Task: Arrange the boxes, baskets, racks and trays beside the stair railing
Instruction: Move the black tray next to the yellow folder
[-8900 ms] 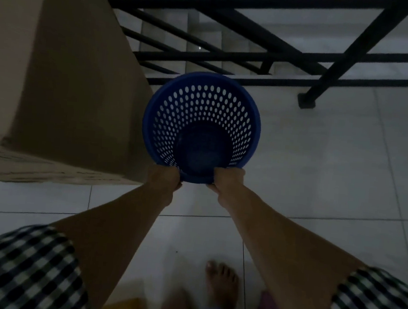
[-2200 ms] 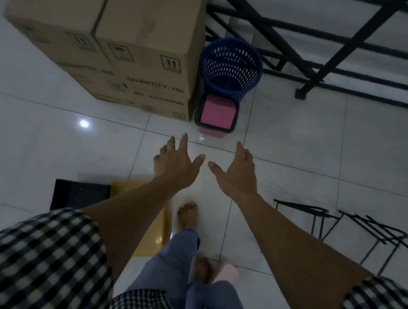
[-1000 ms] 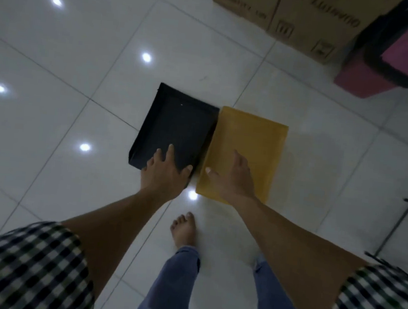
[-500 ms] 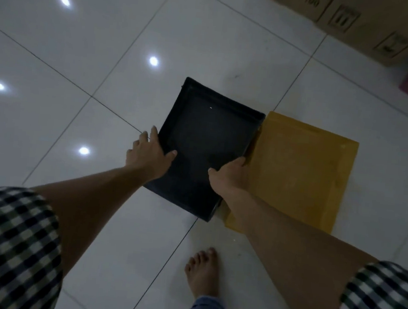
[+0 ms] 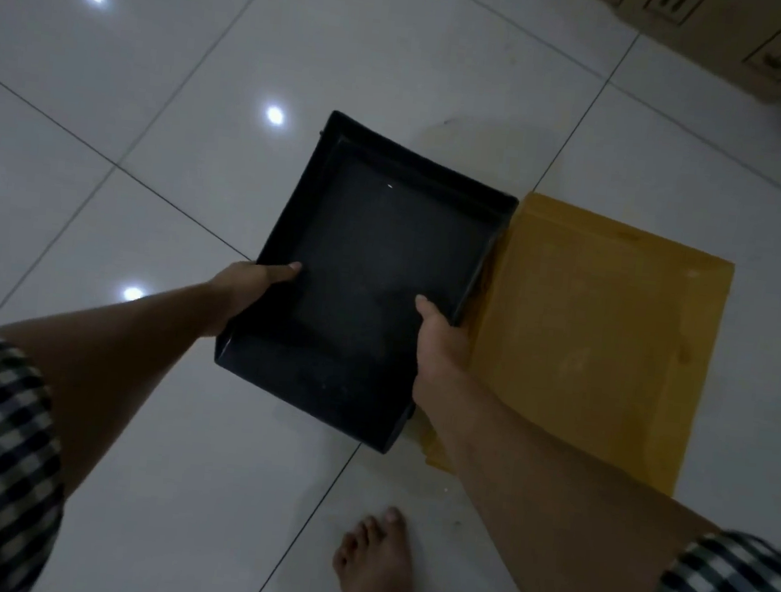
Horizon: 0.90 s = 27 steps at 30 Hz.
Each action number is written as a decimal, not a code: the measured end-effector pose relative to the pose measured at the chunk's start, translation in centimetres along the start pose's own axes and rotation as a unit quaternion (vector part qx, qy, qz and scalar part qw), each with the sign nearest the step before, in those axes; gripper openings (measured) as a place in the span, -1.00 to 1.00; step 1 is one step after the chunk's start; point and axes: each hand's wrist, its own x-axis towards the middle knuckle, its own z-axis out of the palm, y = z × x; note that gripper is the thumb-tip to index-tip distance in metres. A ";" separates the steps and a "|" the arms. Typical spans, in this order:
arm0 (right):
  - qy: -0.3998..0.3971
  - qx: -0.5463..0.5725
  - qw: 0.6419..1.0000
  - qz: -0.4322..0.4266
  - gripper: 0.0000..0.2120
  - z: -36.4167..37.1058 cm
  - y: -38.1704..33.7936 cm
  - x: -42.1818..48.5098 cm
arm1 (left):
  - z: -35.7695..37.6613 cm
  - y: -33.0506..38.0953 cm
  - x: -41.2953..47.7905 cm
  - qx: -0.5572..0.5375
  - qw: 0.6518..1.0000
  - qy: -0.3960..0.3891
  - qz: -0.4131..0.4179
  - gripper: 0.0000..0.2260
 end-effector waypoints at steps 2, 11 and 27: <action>-0.062 0.052 0.996 0.044 0.16 -0.4 0.1 0.4 | -0.3 0.2 -0.2 -0.030 0.999 -0.035 -0.008 -0.54; -0.184 0.062 0.978 0.080 -0.42 -2.7 -1.1 -2.4 | -2.7 0.8 -4.6 -0.043 0.997 -0.055 -0.025 -0.53; -0.220 0.062 0.970 -0.079 -0.16 -14.5 -16.8 -18.9 | -0.7 14.8 -29.1 -0.113 0.991 -0.013 0.070 -0.50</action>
